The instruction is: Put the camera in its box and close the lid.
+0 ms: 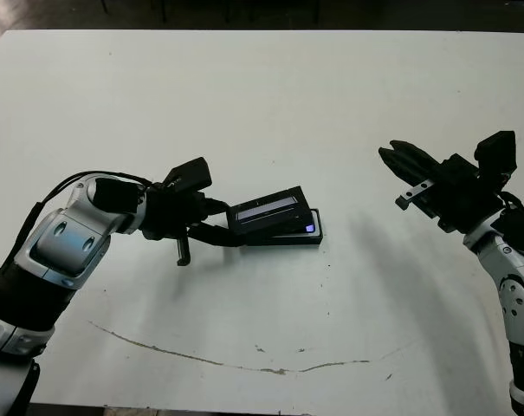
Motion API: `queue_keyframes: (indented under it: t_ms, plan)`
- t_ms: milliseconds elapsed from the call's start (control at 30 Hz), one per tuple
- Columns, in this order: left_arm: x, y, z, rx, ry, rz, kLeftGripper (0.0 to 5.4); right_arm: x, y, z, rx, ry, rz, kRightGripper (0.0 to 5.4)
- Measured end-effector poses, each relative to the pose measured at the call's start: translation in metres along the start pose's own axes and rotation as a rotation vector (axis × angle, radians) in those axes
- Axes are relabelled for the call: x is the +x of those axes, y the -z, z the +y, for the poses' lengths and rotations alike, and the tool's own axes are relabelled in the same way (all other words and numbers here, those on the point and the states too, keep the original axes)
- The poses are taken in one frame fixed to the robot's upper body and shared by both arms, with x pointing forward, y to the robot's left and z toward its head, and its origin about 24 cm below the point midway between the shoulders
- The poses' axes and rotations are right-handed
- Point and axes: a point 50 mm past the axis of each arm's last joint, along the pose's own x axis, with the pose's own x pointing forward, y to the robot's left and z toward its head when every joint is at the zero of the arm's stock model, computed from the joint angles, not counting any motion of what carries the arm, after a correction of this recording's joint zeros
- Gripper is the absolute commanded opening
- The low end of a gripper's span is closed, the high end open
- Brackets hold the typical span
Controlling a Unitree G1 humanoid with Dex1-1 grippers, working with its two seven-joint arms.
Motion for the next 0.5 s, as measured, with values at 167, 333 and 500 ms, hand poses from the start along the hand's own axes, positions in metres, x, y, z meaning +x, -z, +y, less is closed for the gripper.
queue_keyframes:
  t_ms: [167,333,500]
  plan:
    - [0.0065,0.0010,0.0005,0.013,0.015,0.009,0.58,0.0000,0.0012,-0.0005,0.004,-0.001,0.005,0.00]
    - [0.0082,0.0005,0.0013,0.035,0.021,0.013,0.58,0.0000,0.0020,-0.0009,0.005,-0.005,0.008,0.00]
    - [0.0083,-0.0001,0.0032,0.045,0.035,0.014,0.57,0.0000,0.0028,-0.0012,0.009,-0.008,0.011,0.00]
